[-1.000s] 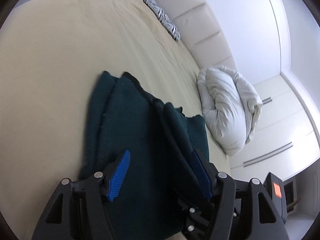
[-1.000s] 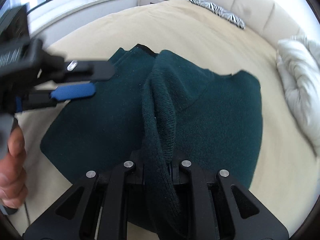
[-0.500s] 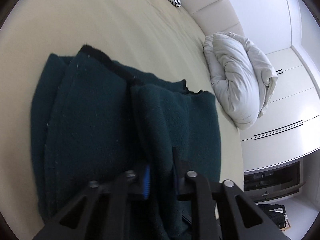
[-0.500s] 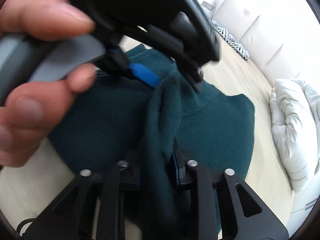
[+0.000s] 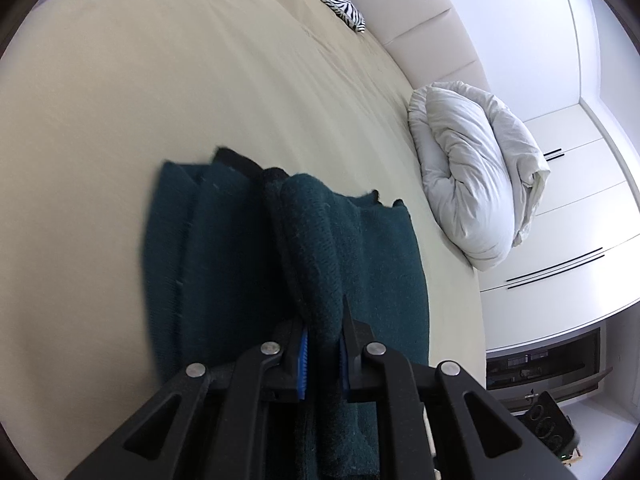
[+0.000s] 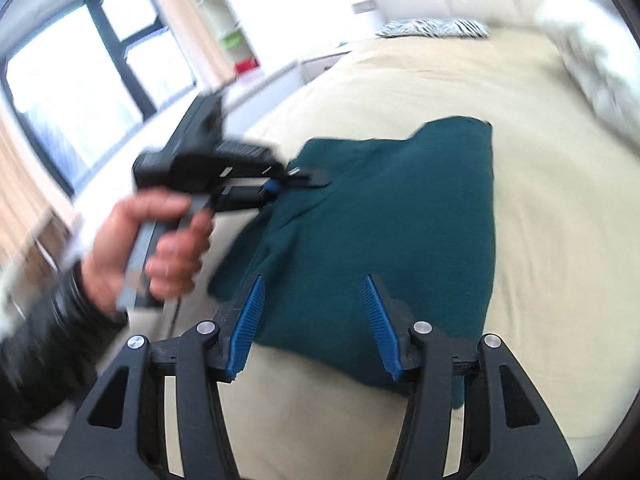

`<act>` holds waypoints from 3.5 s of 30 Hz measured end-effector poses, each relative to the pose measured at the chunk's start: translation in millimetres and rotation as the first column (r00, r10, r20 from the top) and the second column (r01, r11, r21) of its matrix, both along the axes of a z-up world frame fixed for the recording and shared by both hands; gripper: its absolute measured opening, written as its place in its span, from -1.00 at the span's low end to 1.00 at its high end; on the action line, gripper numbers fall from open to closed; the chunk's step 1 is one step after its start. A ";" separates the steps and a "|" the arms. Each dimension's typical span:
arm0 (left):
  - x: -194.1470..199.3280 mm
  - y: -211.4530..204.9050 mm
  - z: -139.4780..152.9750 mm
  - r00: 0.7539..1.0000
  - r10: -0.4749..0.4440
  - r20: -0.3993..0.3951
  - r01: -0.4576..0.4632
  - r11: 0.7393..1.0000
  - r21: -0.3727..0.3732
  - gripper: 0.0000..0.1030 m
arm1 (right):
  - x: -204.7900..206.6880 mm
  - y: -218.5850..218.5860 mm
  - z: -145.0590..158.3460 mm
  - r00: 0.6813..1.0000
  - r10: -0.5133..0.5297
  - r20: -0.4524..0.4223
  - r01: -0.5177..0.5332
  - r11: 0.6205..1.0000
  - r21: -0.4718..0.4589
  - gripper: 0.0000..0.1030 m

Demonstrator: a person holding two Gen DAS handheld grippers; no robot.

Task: Fold small clothes

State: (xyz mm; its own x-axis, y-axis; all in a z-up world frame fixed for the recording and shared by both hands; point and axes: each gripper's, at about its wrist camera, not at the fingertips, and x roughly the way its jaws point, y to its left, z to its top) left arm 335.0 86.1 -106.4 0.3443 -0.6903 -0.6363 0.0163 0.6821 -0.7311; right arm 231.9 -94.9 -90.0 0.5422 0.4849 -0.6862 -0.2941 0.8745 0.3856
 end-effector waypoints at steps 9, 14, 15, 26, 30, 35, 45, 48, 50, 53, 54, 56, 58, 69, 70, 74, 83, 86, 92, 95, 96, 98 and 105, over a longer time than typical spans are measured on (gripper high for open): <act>12.2 42.2 -13.1 0.999 0.020 -0.042 -0.019 1.000 0.024 -0.76 | 30.9 78.2 -43.9 0.990 0.129 -0.050 -0.134 0.983 -0.124 -0.04; 16.5 47.3 -16.9 0.998 0.037 -0.047 -0.037 0.999 0.012 -0.76 | 37.2 91.7 -50.7 0.986 0.158 -0.045 -0.163 0.977 -0.140 -0.03; 17.4 48.4 -19.1 0.998 0.043 -0.052 -0.042 0.999 0.011 -0.76 | 27.7 95.4 -47.6 0.987 0.154 -0.048 -0.159 0.978 -0.132 -0.03; -15.9 57.4 11.5 0.983 0.161 0.089 -0.172 0.975 0.140 -0.70 | 12.1 115.0 -52.9 0.989 0.147 0.004 -0.144 0.974 -0.173 -0.02; -39.1 34.4 46.0 0.971 0.099 0.216 -0.146 0.966 0.215 -0.70 | 7.6 97.1 -45.7 0.985 0.175 -0.013 -0.175 0.976 -0.131 -0.02; -41.4 -4.5 37.4 0.973 0.018 0.231 -0.095 0.941 0.325 -0.70 | -12.9 38.4 -25.2 0.990 0.139 -0.022 -0.140 0.989 -0.047 -0.02; -42.8 -11.3 -6.9 0.976 0.004 0.219 -0.103 0.890 0.444 -0.74 | -5.5 -77.5 -21.1 0.996 -0.038 -0.078 0.049 0.988 0.149 -0.02; -46.1 -8.9 -9.4 0.975 0.027 0.222 -0.125 0.889 0.440 -0.74 | 16.1 -68.6 -27.4 0.994 0.014 -0.110 0.008 0.981 0.196 -0.02; -47.0 -7.9 -12.6 0.974 0.050 0.223 -0.142 0.896 0.420 -0.76 | 27.0 -59.1 -41.4 0.990 0.017 -0.139 0.010 0.981 0.192 -0.04; -49.9 -12.4 -15.2 0.970 0.052 0.238 -0.151 0.896 0.417 -0.77 | 26.4 -53.8 -47.0 0.991 0.024 -0.129 0.006 0.974 0.226 -0.03; -51.2 -13.9 -15.4 0.969 0.051 0.242 -0.153 0.893 0.423 -0.77 | 22.1 -57.2 -47.5 0.990 0.036 -0.137 -0.003 0.972 0.234 -0.03; -52.4 -13.5 -16.0 0.967 0.052 0.248 -0.157 0.892 0.424 -0.77 | 12.6 -63.4 -47.8 0.986 0.078 -0.146 -0.044 0.973 0.225 -0.03; -52.3 -11.0 -16.5 0.967 0.058 0.248 -0.160 0.897 0.412 -0.77 | 5.7 -67.0 -50.0 0.983 0.106 -0.147 -0.075 0.977 0.202 -0.04; -53.4 -4.0 -21.2 0.962 0.065 0.264 -0.162 0.916 0.366 -0.77 | 43.7 -119.5 9.5 0.989 0.084 -0.124 -0.044 0.954 0.298 -0.06; -54.3 -0.5 -22.6 0.962 0.067 0.264 -0.162 0.920 0.356 -0.77 | 60.3 -118.8 11.2 0.988 0.080 -0.129 -0.038 0.952 0.304 -0.06; -56.0 3.1 -25.5 0.960 0.074 0.270 -0.164 0.930 0.329 -0.77 | 122.8 -104.8 -2.2 0.973 0.077 -0.217 0.000 0.941 0.337 -0.04; -54.5 14.9 -35.6 0.960 0.097 0.263 -0.161 0.959 0.233 -0.78 | 200.4 -129.3 -58.2 0.935 -0.072 -0.346 0.198 0.918 0.343 -0.05; -54.3 14.8 -35.3 0.960 0.094 0.263 -0.158 0.959 0.234 -0.78 | 200.5 -149.9 -70.0 0.929 -0.110 -0.353 0.258 0.877 0.404 -0.14; -55.7 15.1 -35.9 0.961 0.096 0.260 -0.157 0.961 0.228 -0.78 | 155.0 -173.5 -40.4 0.946 -0.133 -0.297 0.269 0.832 0.485 -0.04; -57.0 16.7 -35.6 0.961 0.093 0.262 -0.157 0.959 0.236 -0.78 | 117.1 -146.5 -20.9 0.976 0.055 -0.213 0.071 0.840 0.538 -0.04; -57.1 16.6 -35.5 0.961 0.092 0.262 -0.156 0.959 0.237 -0.78 | 101.4 -134.2 -17.7 0.973 0.135 -0.185 -0.008 0.827 0.562 -0.04; -57.0 16.9 -35.5 0.962 0.092 0.258 -0.155 0.960 0.234 -0.78 | 78.0 -111.8 -24.5 0.949 0.248 -0.193 -0.100 0.821 0.562 0.11; -57.5 18.7 -35.4 0.962 0.094 0.256 -0.153 0.963 0.222 -0.79 | 25.3 -112.1 -59.5 0.924 0.273 -0.266 -0.121 0.871 0.476 0.13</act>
State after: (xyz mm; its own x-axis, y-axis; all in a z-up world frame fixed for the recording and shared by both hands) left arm 277.6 104.8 -141.8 0.5807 -0.4719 -0.6634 0.0768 0.8430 -0.5323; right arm 257.2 -207.0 -149.4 0.1943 0.8507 -0.4884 -0.2378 0.5239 0.8179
